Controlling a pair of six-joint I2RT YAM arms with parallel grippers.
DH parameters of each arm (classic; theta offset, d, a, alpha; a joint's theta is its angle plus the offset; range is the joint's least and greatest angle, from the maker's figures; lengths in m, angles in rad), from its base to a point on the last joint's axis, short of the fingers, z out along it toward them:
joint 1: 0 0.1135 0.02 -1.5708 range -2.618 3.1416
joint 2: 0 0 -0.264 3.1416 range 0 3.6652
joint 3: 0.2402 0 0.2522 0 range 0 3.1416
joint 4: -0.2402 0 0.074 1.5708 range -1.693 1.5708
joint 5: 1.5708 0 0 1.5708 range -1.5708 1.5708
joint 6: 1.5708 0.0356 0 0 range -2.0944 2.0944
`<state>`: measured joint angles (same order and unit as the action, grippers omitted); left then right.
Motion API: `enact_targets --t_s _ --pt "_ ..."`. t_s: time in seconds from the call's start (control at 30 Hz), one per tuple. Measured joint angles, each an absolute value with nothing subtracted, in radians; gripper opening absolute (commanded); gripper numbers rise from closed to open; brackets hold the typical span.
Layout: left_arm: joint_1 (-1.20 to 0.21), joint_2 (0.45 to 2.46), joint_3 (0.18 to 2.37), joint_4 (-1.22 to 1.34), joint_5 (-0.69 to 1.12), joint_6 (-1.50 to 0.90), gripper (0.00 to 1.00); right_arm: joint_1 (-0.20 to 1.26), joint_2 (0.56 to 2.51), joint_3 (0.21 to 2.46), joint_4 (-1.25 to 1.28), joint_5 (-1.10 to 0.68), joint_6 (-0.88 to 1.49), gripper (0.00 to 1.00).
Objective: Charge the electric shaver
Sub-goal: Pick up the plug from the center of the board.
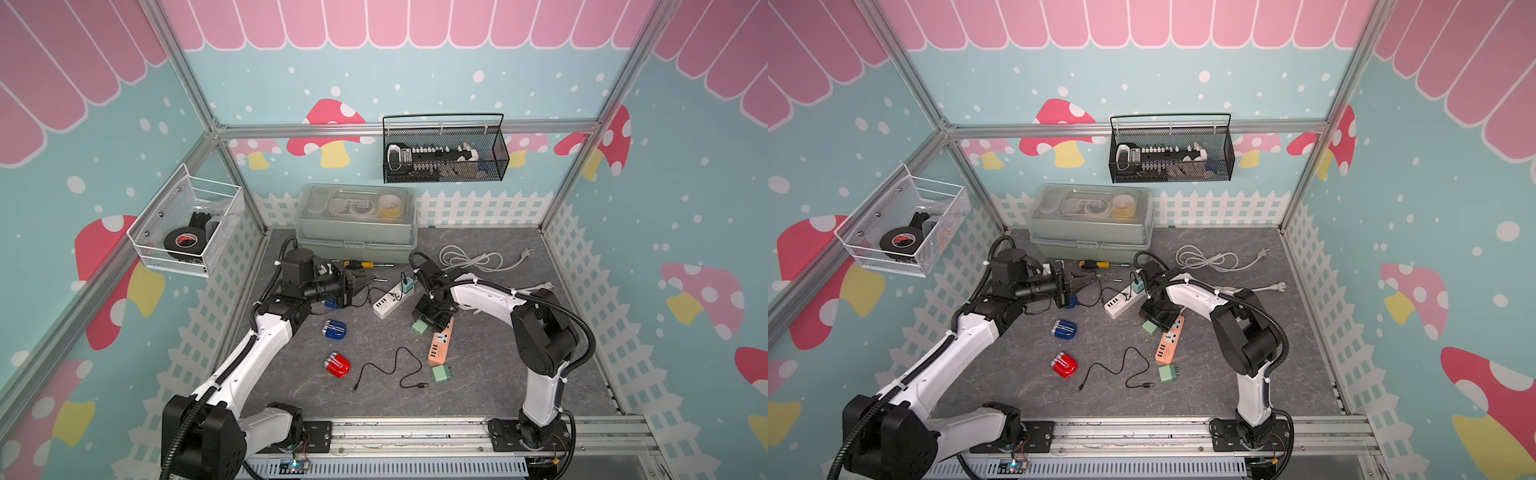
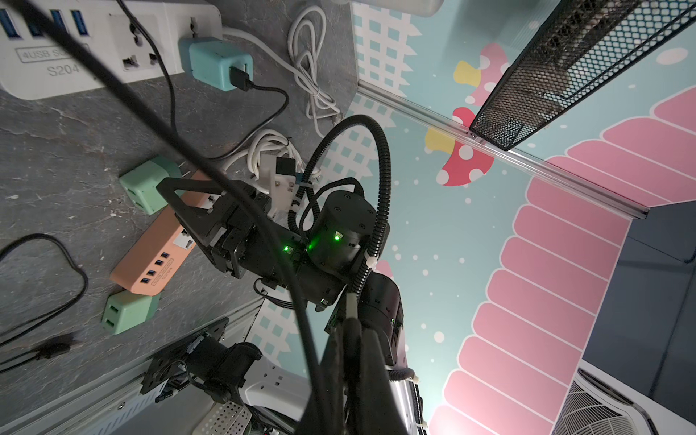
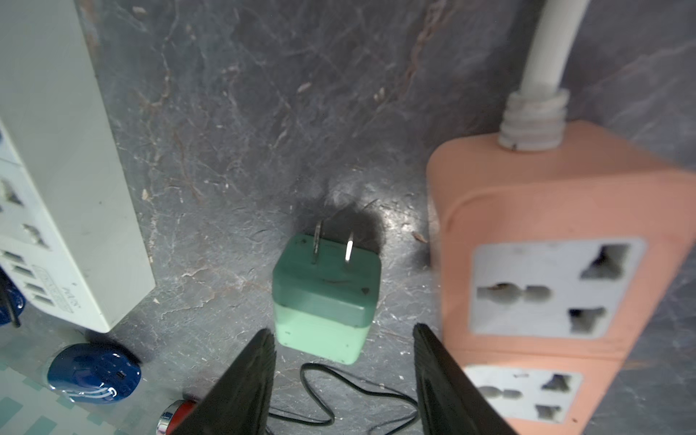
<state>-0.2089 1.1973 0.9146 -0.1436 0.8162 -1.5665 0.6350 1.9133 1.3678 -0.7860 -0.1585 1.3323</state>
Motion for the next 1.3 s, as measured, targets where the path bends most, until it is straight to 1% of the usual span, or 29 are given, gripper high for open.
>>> enact_targets --t_s 0.3,0.5,0.7,0.8,0.9,0.97,1.03,1.13,1.17,1.23,1.3 --pt "-0.208 1.206 0.915 -0.14 0.816 -1.566 0.0 0.634 1.975 1.371 -0.764 -0.167 1.344 0.6" --pt "-0.209 1.206 0.915 -0.137 0.816 -1.566 0.0 0.628 1.977 1.374 -0.758 -0.173 1.393 0.59" --pt "-0.209 1.206 0.915 -0.137 0.816 -1.566 0.0 0.628 1.977 1.374 -0.758 -0.165 1.425 0.53" --pt "-0.208 1.206 0.915 -0.137 0.816 -1.567 0.0 0.628 1.977 1.374 -0.757 -0.166 1.431 0.45" --pt "-0.208 1.206 0.915 -0.137 0.816 -1.567 0.0 0.628 1.977 1.372 -0.754 -0.167 1.444 0.4" --pt "-0.208 1.207 0.915 -0.137 0.816 -1.566 0.0 0.628 1.977 1.372 -0.754 -0.168 1.448 0.33" --pt "-0.209 1.21 0.915 -0.136 0.816 -1.567 0.0 0.626 1.975 1.372 -0.754 -0.17 1.449 0.22" --pt "-0.209 1.218 0.915 -0.13 0.816 -1.567 0.0 0.619 1.967 1.361 -0.739 -0.18 1.449 0.08" --pt "-0.209 1.221 0.915 -0.126 0.816 -1.567 0.0 0.616 1.962 1.354 -0.729 -0.186 1.449 0.05" --pt "-0.212 1.229 0.915 -0.117 0.816 -1.567 0.0 0.604 1.939 1.336 -0.702 -0.196 1.446 0.01" --pt "-0.215 1.236 0.92 -0.114 0.816 -1.566 0.0 0.584 1.894 1.328 -0.686 -0.199 1.436 0.0"
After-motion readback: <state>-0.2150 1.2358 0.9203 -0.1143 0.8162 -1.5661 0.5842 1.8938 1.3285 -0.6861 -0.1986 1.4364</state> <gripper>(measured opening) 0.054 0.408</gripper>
